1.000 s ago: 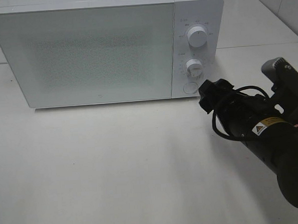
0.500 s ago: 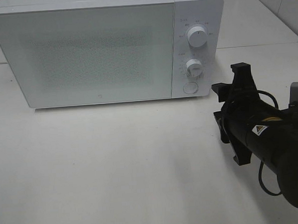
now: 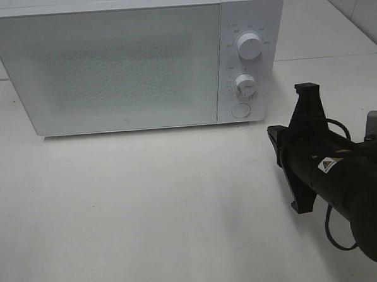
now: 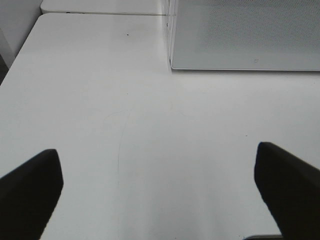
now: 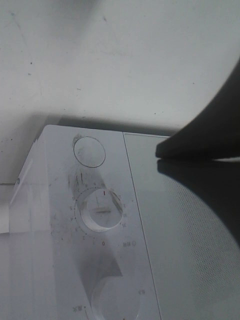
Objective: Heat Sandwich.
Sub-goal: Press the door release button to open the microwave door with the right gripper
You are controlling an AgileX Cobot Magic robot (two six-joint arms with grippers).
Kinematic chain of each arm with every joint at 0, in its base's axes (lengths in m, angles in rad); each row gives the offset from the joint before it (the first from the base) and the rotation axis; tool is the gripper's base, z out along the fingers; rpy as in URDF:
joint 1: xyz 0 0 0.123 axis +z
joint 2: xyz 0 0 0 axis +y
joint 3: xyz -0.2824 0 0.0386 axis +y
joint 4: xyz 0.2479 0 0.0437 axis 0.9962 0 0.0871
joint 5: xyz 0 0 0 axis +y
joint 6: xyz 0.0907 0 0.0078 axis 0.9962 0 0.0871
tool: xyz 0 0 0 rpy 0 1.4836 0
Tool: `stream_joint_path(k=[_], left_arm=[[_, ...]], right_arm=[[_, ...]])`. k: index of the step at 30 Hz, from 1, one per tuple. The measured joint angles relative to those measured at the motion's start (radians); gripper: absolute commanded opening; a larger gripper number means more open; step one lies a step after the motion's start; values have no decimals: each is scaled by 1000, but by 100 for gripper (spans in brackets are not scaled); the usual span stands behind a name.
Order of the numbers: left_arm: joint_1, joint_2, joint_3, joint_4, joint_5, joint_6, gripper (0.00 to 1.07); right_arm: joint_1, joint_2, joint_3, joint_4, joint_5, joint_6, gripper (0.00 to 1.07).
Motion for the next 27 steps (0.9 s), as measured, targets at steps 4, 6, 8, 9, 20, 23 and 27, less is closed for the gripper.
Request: stream_joint_path(k=[4,6,8,9,20,23,27], left_arm=[[0,0,0,0,0,0,99],[0,0,0,0,0,0,99],[0,0,0,0,0,0,99],[0,0,0,0,0,0,99],[0,0,0,0,0,0,99],[0,0,0,0,0,0,99],[0,0,0,0,0,0,99]], right_arm=[[-4,12,-4,-1,23,3,0],[-12,29,-17,-11,25,9,0],[-23,49,-30,-24,27,22,0],[-28,58,-38,-36,29,27,0],[-105,157,-138,-126,40,54,0],[-140,206,-187,-165,48,54,0],[-169,250,-233,-200,53,55,0]])
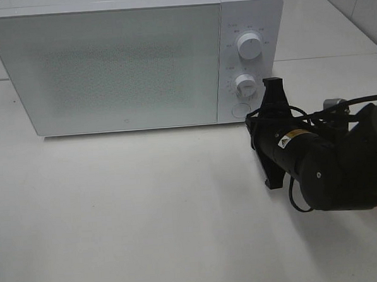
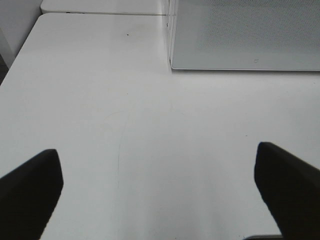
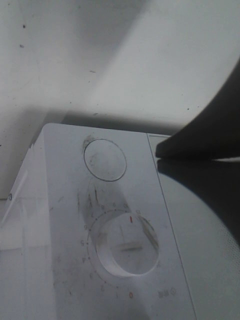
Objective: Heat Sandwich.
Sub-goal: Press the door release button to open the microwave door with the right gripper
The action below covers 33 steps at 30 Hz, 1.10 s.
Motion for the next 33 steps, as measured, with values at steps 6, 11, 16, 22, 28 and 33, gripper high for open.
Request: stream_joint_path(k=[6,11,16,22,28,33], left_arm=[[0,0,0,0,0,0,99],[0,0,0,0,0,0,99],[0,0,0,0,0,0,99],[0,0,0,0,0,0,99],[0,0,0,0,-1,0,99],[0,0,0,0,-1,0,99]], right_arm=[[-48,57,-70,-31,47,4,0],[-81,91,-123,-52,56,4,0],[-106,120,-168,-58,78,4,0],[-128,148,-225,-78,102,4,0],[-137,164,-242,-82,131,8,0],[-137,176,-253,-86,133,29,0]])
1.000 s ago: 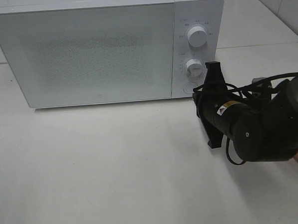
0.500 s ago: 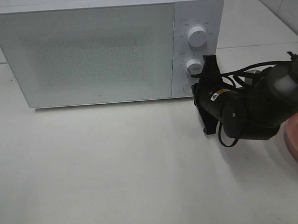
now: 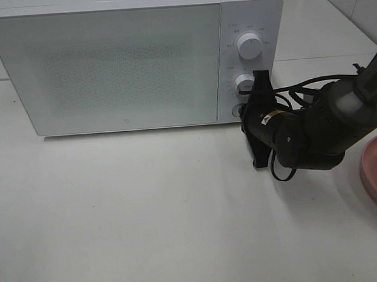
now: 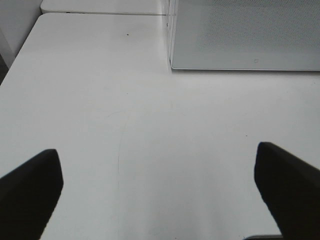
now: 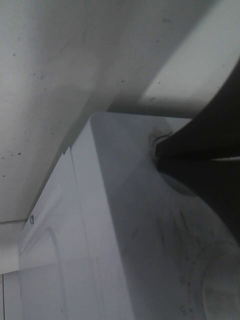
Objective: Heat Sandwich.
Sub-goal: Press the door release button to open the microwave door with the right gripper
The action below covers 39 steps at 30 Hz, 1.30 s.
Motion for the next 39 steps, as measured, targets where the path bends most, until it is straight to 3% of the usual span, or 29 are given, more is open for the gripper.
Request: stream_joint_path(k=[23,39], left_arm=[[0,0,0,0,0,1,99],[0,0,0,0,0,1,99]], right_arm=[[3,8,1,-39,-54,28,0],[16,47,-92,75,28,-18,0]])
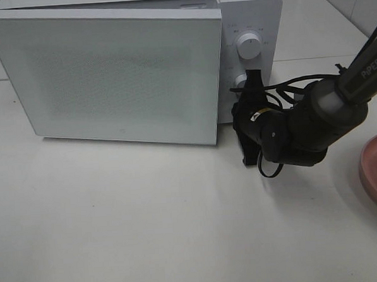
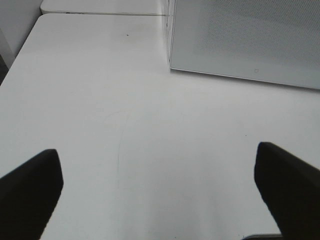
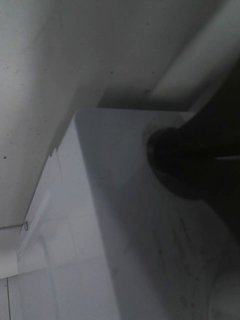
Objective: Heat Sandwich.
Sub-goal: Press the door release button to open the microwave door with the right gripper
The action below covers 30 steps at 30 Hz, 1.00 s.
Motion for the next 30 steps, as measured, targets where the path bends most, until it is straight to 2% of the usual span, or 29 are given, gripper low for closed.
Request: stream_joint_path(k=[30], left_arm=[[0,0,0,0,0,0,99]], right_arm=[[5,-4,-10,33,38,-58,0]])
